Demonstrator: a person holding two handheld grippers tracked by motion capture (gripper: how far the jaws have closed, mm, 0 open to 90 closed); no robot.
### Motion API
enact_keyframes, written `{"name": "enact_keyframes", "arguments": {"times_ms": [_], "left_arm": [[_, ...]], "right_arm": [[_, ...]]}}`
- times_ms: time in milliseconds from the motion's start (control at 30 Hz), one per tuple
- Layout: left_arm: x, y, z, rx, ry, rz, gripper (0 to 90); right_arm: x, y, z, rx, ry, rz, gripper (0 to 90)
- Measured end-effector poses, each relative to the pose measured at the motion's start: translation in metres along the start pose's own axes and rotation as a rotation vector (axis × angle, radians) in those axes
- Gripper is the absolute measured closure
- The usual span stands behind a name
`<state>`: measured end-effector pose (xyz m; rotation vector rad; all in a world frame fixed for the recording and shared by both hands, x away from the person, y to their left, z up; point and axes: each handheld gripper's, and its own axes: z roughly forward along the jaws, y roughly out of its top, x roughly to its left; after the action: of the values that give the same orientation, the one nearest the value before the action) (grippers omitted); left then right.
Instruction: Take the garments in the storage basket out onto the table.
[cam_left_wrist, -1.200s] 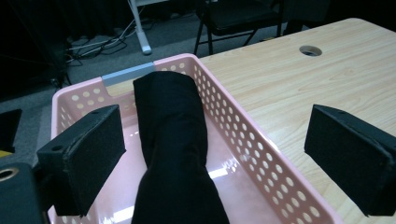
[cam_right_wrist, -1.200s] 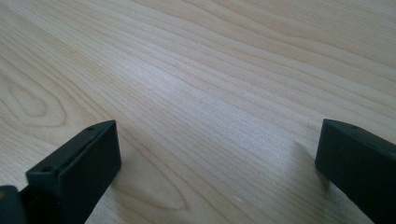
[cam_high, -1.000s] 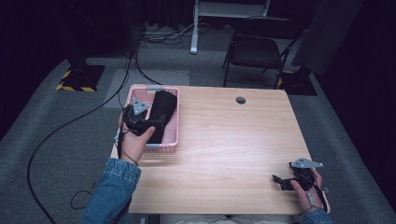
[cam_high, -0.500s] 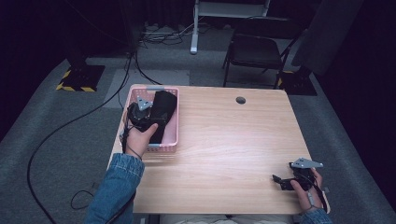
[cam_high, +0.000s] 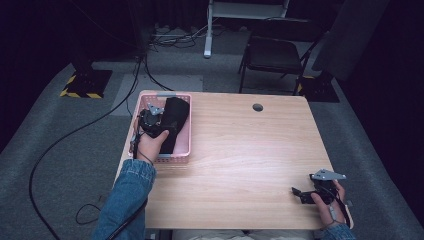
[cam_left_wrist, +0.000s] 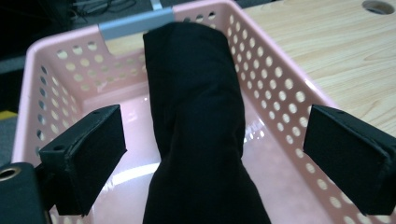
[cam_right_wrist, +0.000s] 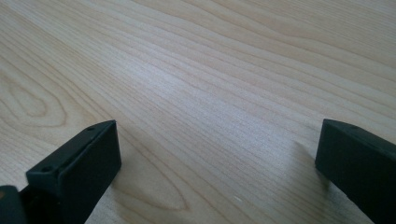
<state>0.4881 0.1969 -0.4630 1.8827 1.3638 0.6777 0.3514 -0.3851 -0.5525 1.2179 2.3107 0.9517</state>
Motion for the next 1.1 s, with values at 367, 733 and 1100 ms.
{"name": "enact_keyframes", "arguments": {"times_ms": [367, 733, 1100], "left_arm": [[0.003, 0.002, 0.022, 0.087, 0.001, 0.003, 5.2], [0.003, -0.001, 0.043, 0.191, 0.015, 0.03, 5.9], [0.003, -0.01, 0.063, 0.286, 0.008, 0.017, 8.0]], "right_arm": [[0.0, 0.0, 0.0, 0.0, -0.002, 0.001, 0.0], [0.001, -0.001, -0.001, 0.001, -0.005, 0.006, 0.1], [0.001, -0.001, -0.001, 0.001, -0.004, 0.006, 0.1]]}}
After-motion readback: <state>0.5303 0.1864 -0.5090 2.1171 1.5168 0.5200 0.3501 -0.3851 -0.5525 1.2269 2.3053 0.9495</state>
